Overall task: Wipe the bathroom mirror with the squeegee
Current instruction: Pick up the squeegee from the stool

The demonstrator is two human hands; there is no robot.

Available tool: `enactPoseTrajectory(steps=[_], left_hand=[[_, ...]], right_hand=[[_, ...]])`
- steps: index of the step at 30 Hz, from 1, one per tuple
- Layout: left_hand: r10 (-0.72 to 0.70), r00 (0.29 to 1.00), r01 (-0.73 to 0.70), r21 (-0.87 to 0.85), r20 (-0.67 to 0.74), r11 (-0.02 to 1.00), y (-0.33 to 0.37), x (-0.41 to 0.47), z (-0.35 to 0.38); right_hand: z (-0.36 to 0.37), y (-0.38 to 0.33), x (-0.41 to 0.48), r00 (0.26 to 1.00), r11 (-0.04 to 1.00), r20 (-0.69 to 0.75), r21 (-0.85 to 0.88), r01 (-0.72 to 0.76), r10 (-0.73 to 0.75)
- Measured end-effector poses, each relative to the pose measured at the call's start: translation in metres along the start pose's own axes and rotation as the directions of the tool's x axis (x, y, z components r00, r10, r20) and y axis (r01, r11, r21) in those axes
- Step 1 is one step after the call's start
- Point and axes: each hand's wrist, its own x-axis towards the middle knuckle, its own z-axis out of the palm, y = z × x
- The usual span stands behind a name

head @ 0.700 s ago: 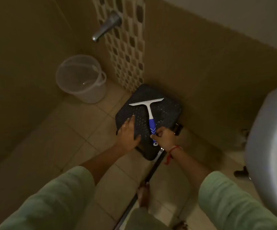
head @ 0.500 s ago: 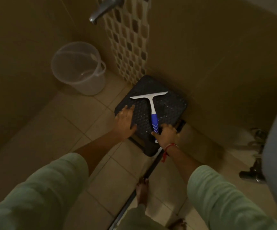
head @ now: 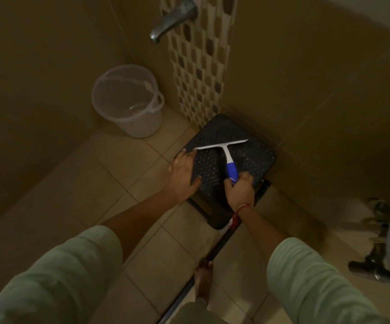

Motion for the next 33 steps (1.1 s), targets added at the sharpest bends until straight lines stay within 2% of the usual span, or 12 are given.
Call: enactPoseTrajectory(steps=[4, 9, 14, 18, 20, 23, 27, 29, 33], left_hand=[[0.069, 0.997, -0.069, 0.0, -0.025, 0.998, 0.013, -0.025, -0.019], [0.161, 0.954, -0.17, -0.014, -0.253, 0.985, 0.055, -0.051, -0.074], [0.236, 0.89, -0.225, 0.074, -0.39, 0.971, 0.117, -0.059, -0.151], [0.308, 0.841, -0.278, 0.134, -0.444, 0.951, 0.177, -0.065, -0.201], [0.347, 0.804, -0.324, 0.134, -0.482, 0.937, 0.213, -0.071, -0.223], [0.389, 0.672, -0.393, 0.142, -0.63, 0.909, 0.266, -0.078, -0.258], [0.265, 0.521, -0.449, 0.005, -0.811, 0.894, 0.321, -0.092, -0.289], [0.234, 0.49, -0.495, -0.047, -0.84, 0.868, 0.34, -0.095, -0.296], [0.287, 0.501, -0.562, -0.055, -0.817, 0.825, 0.378, -0.083, -0.307]], right_hand=[[-0.039, -0.014, -0.016, 1.0, 0.995, 0.019, 0.095, 0.014, -0.015], [-0.117, -0.035, -0.058, 0.985, 0.941, -0.105, 0.295, 0.165, -0.14], [-0.211, -0.056, -0.098, 0.967, 0.957, -0.07, 0.139, 0.254, -0.247], [-0.286, -0.078, -0.136, 0.917, 0.911, -0.226, 0.181, 0.37, -0.328], [-0.324, -0.087, -0.158, 0.873, 0.874, -0.321, 0.203, 0.442, -0.367], [-0.377, -0.097, -0.193, 0.776, 0.796, -0.458, 0.207, 0.568, -0.434], [-0.438, -0.098, -0.238, 0.654, 0.705, -0.58, 0.184, 0.685, -0.485], [-0.468, -0.095, -0.262, 0.578, 0.641, -0.654, 0.18, 0.746, -0.489], [-0.527, -0.087, -0.302, 0.407, 0.582, -0.786, 0.076, 0.81, -0.465]])
